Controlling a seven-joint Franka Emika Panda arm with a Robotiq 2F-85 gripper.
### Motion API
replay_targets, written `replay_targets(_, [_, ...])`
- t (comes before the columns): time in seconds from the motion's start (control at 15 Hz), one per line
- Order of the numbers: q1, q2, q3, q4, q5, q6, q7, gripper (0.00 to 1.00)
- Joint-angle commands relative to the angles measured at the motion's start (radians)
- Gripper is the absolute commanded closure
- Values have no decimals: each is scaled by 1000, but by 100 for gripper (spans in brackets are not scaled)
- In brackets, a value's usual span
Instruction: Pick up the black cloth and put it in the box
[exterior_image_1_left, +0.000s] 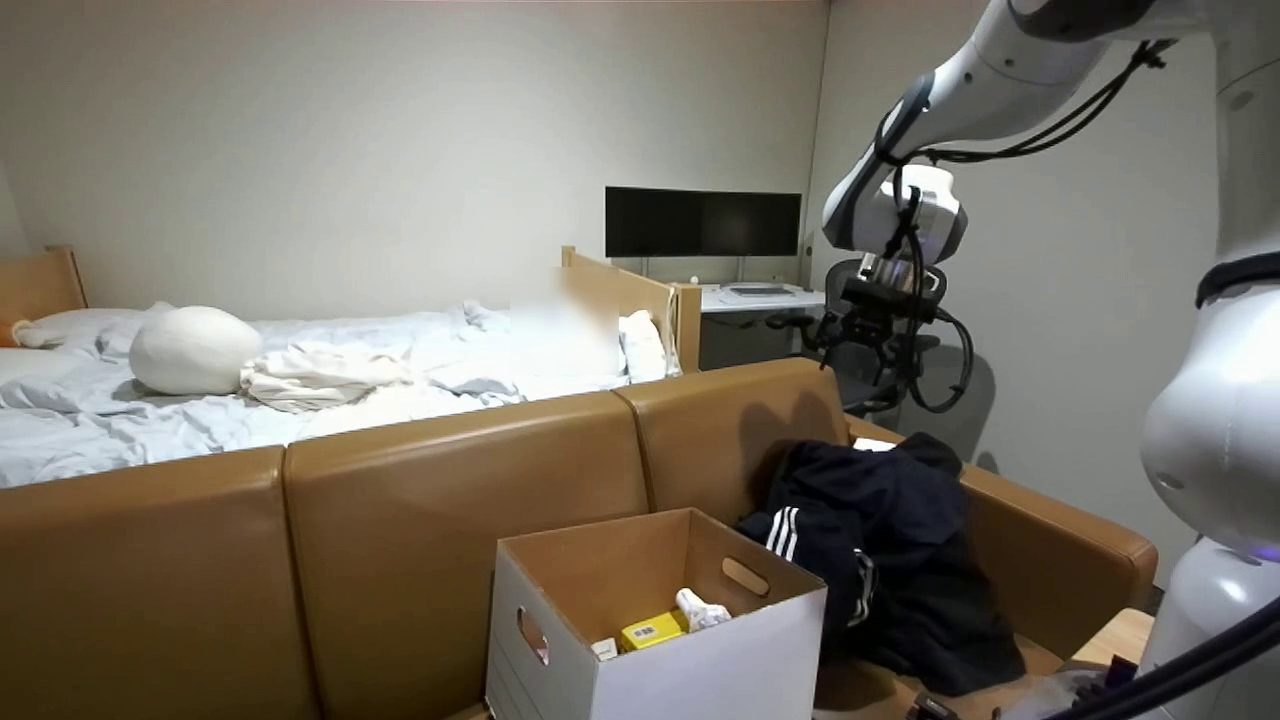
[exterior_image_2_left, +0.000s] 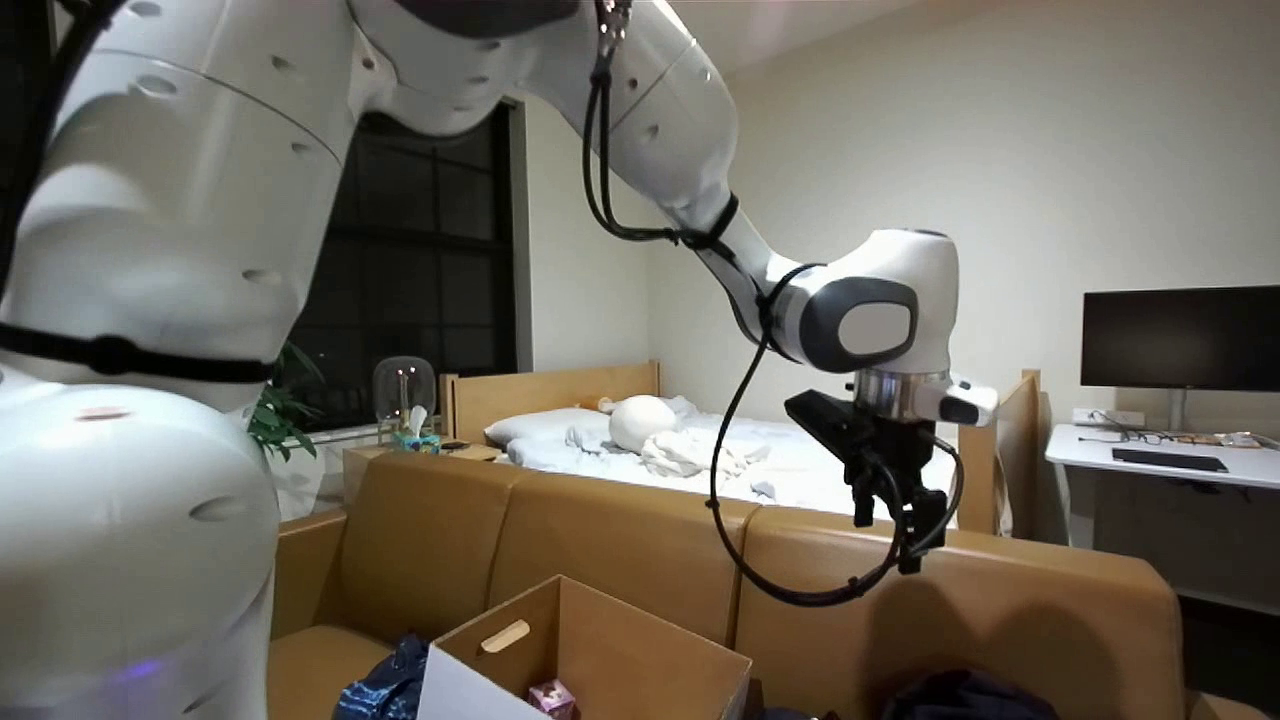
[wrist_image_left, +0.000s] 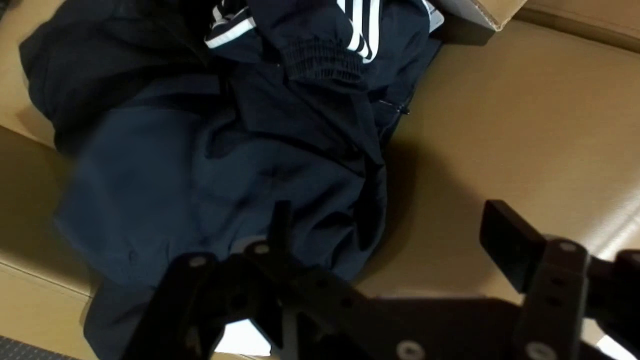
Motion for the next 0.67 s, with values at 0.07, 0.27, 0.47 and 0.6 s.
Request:
replay_targets(0.07, [-23, 8, 27, 5, -12, 6, 8, 1])
replay_targets(0.27, [-23, -10, 26, 2, -11, 6, 7, 0])
replay_targets(0.47, [-6, 79, 25, 54, -18, 52, 105, 0])
replay_targets(0.6, [-15, 147, 31, 107, 6, 65, 166, 0])
